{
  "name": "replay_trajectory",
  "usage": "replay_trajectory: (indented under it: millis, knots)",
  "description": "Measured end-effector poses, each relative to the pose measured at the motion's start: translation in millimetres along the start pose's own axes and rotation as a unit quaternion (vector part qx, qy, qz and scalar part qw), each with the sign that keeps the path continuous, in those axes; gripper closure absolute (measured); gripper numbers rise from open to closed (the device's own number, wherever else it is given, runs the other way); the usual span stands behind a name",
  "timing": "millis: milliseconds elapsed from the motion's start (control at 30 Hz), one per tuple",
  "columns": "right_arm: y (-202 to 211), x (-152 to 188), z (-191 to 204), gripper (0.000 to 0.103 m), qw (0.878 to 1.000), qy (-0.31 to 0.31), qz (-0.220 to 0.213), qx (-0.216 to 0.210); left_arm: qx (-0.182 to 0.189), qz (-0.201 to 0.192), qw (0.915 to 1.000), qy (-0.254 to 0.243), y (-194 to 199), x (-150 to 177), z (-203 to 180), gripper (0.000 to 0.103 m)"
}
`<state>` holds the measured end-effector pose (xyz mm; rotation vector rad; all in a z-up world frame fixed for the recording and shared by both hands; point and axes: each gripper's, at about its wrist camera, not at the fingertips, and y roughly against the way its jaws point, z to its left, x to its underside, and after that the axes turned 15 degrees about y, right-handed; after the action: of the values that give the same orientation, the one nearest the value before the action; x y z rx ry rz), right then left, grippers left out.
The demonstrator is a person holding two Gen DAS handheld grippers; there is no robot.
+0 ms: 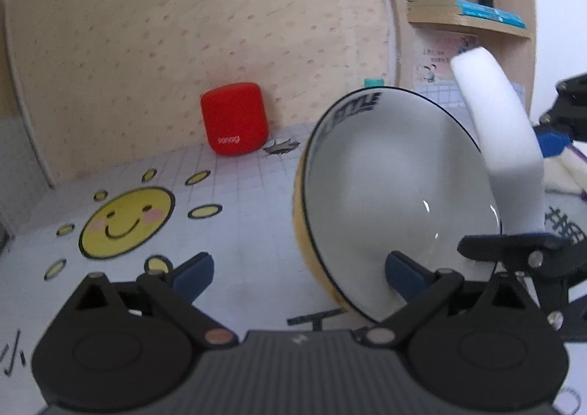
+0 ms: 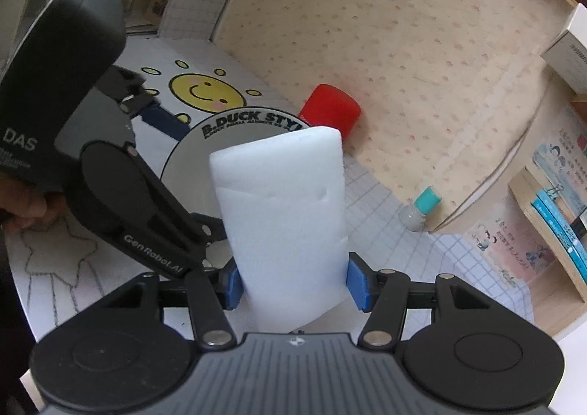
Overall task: Clean bowl
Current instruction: 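Hold the bowl tilted with the left gripper while the right gripper wipes the sponge along the rim, then pull the sponge away from the bowl with the right gripper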
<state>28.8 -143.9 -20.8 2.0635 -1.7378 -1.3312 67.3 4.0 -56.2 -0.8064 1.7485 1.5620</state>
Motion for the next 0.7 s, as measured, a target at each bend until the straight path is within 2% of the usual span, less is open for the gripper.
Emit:
replay_trajectory:
  millis: [167, 700]
  knots:
    - [-3, -3, -1, 0.048, 1.0, 0.001, -0.001, 0.001, -0.014, 0.012, 0.9997, 0.012, -5, -12, -7, 0.002]
    - [-12, -11, 0, 0.051, 1.0, 0.007, 0.001, 0.001, -0.011, 0.016, 0.9995, 0.025, -7, -12, 21, 0.002]
